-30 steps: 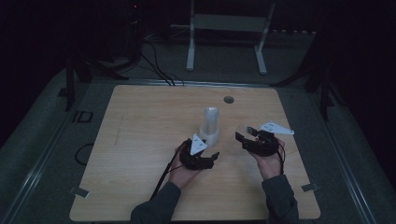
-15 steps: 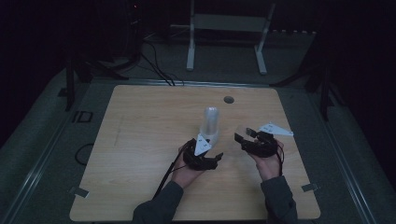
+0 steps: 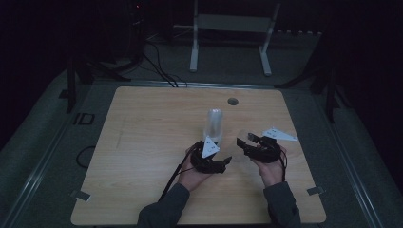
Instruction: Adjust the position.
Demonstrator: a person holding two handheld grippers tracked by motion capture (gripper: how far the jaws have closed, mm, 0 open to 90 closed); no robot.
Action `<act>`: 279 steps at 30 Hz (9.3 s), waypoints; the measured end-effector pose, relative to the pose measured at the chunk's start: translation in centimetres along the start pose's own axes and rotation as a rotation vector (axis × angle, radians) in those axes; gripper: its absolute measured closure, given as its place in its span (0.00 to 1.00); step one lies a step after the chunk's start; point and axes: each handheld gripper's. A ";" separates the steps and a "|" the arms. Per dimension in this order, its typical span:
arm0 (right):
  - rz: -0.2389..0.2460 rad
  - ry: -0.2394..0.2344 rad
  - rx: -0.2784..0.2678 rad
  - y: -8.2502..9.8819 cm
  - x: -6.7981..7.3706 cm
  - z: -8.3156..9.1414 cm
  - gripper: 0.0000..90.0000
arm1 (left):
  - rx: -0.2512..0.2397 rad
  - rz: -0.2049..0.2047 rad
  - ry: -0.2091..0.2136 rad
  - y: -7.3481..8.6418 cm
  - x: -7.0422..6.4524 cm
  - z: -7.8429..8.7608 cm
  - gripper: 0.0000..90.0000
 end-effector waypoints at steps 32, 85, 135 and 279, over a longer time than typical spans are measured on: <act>-0.056 -0.106 -0.009 0.4 1.4 -0.1 0.44 | -0.030 -0.006 0.021 -0.5 -0.6 -2.6 0.20; -0.258 -0.229 -0.010 0.6 -0.7 -0.1 0.38 | -0.054 -0.024 0.017 -0.2 -0.9 -2.7 0.28; -0.063 -0.199 0.102 1.6 -1.4 1.6 0.31 | -0.028 -0.030 0.058 -0.8 0.7 -0.4 0.28; 0.630 -0.105 0.383 -1.5 2.4 2.4 0.36 | 0.288 -0.242 0.215 -1.8 2.3 2.6 0.28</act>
Point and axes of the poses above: each handheld gripper's, and its own axes: z roughly backward along the jaws, y roughly out of its underside, x roughly to its left, and after that the axes turned 9 degrees about y, right-handed
